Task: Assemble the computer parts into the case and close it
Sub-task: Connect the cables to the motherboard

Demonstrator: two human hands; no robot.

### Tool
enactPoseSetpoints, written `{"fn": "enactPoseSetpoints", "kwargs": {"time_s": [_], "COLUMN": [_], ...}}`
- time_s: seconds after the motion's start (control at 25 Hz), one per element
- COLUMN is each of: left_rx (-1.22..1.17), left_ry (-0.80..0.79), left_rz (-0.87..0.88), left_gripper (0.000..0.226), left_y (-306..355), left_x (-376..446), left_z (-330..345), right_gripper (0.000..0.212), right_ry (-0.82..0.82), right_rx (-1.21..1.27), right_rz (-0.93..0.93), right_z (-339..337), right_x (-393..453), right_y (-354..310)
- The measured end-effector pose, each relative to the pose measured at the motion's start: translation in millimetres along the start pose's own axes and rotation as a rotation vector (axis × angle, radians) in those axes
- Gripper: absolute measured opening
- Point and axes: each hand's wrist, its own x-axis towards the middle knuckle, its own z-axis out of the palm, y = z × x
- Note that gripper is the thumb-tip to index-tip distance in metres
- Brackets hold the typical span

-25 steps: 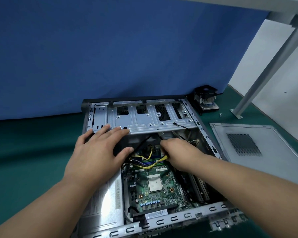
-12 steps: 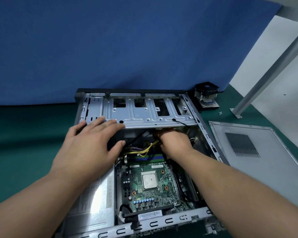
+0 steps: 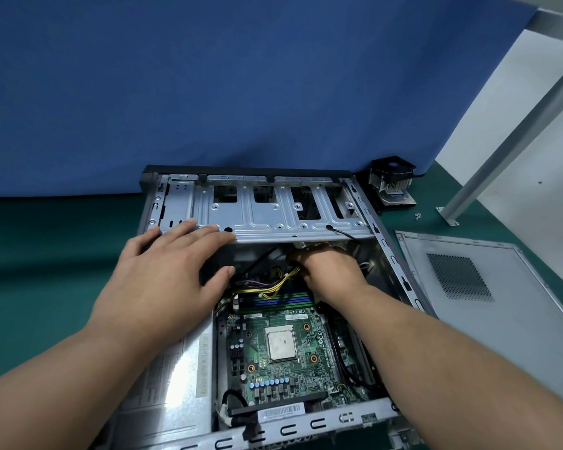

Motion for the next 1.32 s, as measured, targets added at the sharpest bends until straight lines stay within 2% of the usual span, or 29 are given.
{"fn": "enactPoseSetpoints", "kwargs": {"time_s": [0.44, 0.6, 0.96, 1.32], "left_rx": [0.009, 0.024, 0.03, 0.02], "left_ry": [-0.005, 0.004, -0.006, -0.015], "left_rz": [0.002, 0.004, 0.0, -0.003], "left_gripper": [0.053, 0.052, 0.054, 0.056], "left_y": [0.1, 0.5, -0.9, -0.2], "left_x": [0.3, 1.3, 1.2, 1.4], "left_z": [1.3, 2.0, 3.4, 2.7], "right_gripper": [0.054, 0.047, 0.05, 0.044], "right_ry": [0.03, 0.008, -0.053, -0.033], "right_rx": [-0.046, -0.029, -0.008, 0.009], "right_rz": [-0.085, -0.068, -0.063, -0.031], "right_z": [1.5, 0.5, -0.8, 0.6], "right_x": [-1.8, -0.2, 2.6, 0.8], "right_y": [5.8, 6.2, 5.8, 4.1]}}
